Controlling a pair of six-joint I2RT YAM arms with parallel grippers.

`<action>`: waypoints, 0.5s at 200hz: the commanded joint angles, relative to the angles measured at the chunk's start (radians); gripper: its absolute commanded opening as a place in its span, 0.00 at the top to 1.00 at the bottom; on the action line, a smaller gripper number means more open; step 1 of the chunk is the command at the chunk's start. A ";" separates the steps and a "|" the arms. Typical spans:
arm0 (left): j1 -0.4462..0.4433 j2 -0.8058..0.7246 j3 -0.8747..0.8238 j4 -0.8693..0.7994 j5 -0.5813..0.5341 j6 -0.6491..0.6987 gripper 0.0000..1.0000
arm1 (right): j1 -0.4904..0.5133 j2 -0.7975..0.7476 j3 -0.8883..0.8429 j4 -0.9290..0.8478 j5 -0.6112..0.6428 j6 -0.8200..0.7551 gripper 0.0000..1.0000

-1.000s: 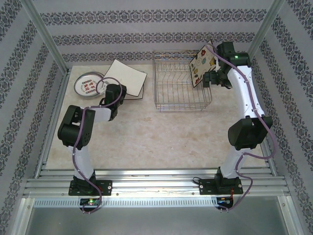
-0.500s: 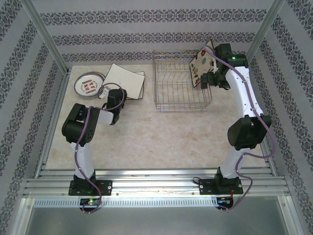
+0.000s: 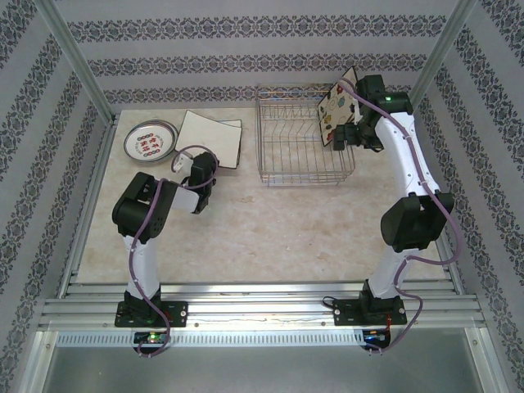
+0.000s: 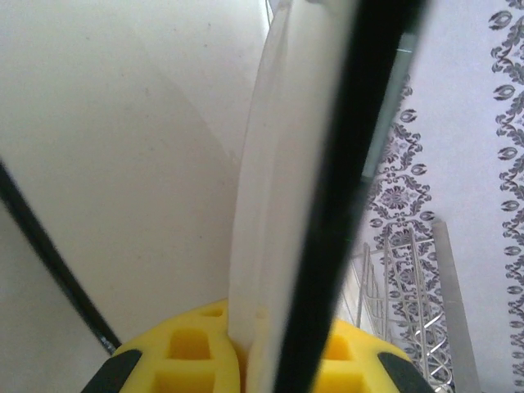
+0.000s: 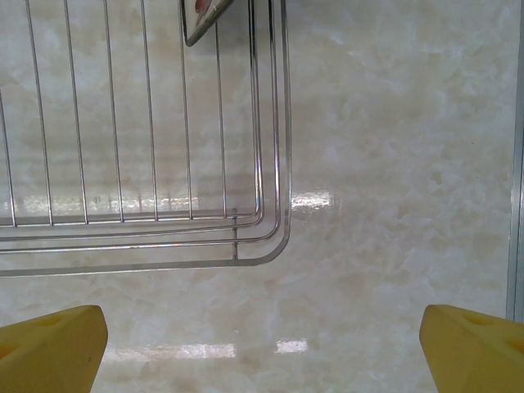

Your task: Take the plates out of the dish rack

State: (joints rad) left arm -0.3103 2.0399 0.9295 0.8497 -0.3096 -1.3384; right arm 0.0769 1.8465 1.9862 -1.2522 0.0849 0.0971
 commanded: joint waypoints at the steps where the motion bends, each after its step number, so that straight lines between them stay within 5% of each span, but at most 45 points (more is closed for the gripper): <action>1: -0.020 -0.058 0.006 0.131 -0.131 -0.004 1.00 | 0.012 -0.040 -0.014 0.007 -0.015 -0.014 0.02; 100: -0.023 0.003 0.011 0.076 -0.084 -0.069 0.84 | 0.014 -0.043 -0.040 0.025 -0.022 -0.014 0.02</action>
State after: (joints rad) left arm -0.3271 2.0457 0.9272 0.8455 -0.3820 -1.3949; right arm 0.0769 1.8408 1.9591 -1.2369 0.0765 0.0971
